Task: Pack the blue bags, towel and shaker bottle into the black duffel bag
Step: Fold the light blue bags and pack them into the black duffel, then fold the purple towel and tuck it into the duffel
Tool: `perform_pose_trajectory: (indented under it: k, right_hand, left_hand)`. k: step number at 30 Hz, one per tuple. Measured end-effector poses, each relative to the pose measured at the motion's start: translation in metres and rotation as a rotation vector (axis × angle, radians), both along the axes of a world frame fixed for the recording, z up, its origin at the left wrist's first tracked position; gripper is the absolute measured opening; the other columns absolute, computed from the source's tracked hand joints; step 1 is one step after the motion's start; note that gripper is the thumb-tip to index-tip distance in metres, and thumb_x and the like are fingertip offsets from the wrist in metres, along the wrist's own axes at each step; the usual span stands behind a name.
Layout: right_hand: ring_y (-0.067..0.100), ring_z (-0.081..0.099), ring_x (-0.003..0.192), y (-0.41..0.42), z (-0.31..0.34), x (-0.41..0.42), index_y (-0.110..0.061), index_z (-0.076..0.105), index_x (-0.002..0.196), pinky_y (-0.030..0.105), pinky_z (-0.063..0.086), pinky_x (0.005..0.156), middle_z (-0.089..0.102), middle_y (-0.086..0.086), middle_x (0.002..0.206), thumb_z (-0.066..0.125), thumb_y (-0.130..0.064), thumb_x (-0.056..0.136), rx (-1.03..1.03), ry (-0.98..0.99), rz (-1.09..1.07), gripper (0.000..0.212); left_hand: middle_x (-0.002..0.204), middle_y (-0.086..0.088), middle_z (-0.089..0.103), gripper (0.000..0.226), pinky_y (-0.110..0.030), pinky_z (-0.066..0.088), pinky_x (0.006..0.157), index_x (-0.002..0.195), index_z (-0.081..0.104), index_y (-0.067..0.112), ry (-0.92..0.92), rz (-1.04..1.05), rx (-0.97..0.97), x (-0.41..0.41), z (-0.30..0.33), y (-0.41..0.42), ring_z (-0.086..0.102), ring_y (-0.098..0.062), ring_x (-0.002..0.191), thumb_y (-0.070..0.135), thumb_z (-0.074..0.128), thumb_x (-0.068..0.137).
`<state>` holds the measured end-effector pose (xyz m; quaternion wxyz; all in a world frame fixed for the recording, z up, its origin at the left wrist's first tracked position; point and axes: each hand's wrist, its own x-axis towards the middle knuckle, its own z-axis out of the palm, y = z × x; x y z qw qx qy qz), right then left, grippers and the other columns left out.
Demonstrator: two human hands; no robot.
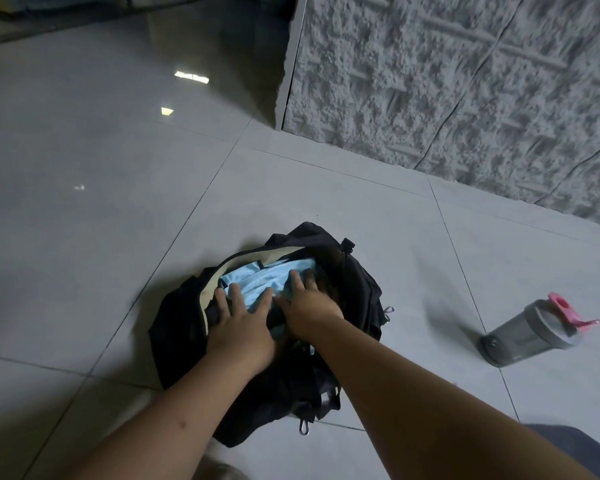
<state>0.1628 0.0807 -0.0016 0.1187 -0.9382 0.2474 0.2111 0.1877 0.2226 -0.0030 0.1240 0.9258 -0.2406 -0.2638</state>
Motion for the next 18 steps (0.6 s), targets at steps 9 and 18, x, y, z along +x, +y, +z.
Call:
perform_pose_trajectory:
  k: [9,18]
  right_hand:
    - [0.018,0.046,0.144,0.002,0.058,-0.075,-0.021,0.037,0.158,0.035,0.046,0.110,0.041,0.001,0.162,0.048,-0.023,0.100,0.081,-0.472,-0.001,0.059]
    - [0.019,0.051,0.136,-0.079,0.079,-0.229,-0.022,0.047,0.151,0.029,0.042,0.108,0.052,-0.001,0.152,0.052,-0.016,0.102,-0.046,-0.538,-0.273,0.050]
  left_hand:
    - [0.141,0.001,0.056,0.072,-0.044,0.035,0.107,0.155,0.032,0.027,-0.522,-0.176,-0.113,-0.053,0.069,-0.018,0.043,-0.025,0.135,0.031,0.057,0.088]
    - [0.122,0.003,0.064,0.055,-0.045,0.050,0.094,0.135,0.058,0.027,-0.471,-0.505,-0.369,-0.146,0.062,-0.067,0.056,-0.025,0.116,0.055,0.034,0.094]
